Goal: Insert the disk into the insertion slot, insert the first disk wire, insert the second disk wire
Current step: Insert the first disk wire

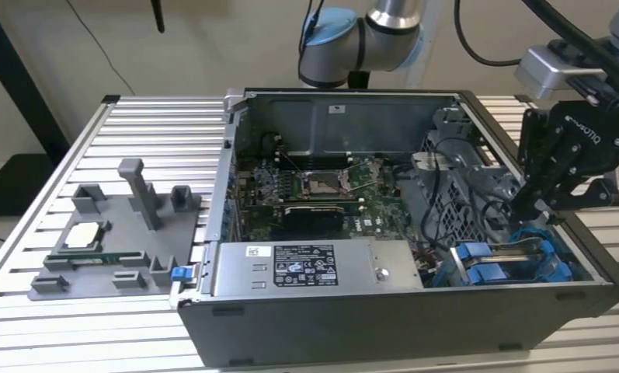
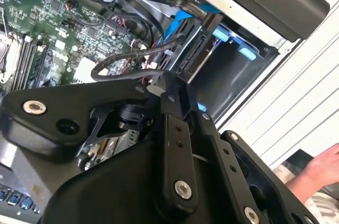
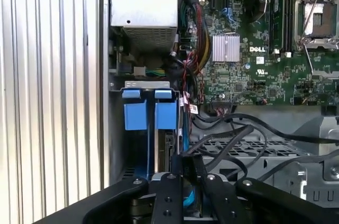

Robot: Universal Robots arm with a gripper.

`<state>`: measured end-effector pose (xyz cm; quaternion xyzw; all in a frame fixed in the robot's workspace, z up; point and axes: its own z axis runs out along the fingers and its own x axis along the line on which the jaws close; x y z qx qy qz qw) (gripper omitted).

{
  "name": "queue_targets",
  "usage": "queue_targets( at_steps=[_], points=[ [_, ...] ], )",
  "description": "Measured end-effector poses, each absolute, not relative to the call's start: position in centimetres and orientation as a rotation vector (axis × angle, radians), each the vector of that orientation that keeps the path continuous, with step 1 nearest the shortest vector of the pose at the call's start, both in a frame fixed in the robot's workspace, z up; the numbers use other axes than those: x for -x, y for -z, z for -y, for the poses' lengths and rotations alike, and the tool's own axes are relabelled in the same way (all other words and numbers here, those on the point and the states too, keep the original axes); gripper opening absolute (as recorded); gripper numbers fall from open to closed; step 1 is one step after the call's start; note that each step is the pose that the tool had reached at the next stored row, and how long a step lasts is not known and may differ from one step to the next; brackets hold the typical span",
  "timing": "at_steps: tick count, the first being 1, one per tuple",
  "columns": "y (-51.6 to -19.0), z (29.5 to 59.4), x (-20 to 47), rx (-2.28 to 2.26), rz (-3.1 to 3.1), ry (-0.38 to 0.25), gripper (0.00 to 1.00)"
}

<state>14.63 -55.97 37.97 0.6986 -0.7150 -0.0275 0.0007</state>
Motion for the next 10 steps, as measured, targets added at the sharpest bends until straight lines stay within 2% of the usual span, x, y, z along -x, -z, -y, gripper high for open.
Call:
queue_targets(
  at_steps=[10],
  points=[
    [-37.18,56.13,-15.68,-2.189,2.241,0.095,0.00]
  ],
)
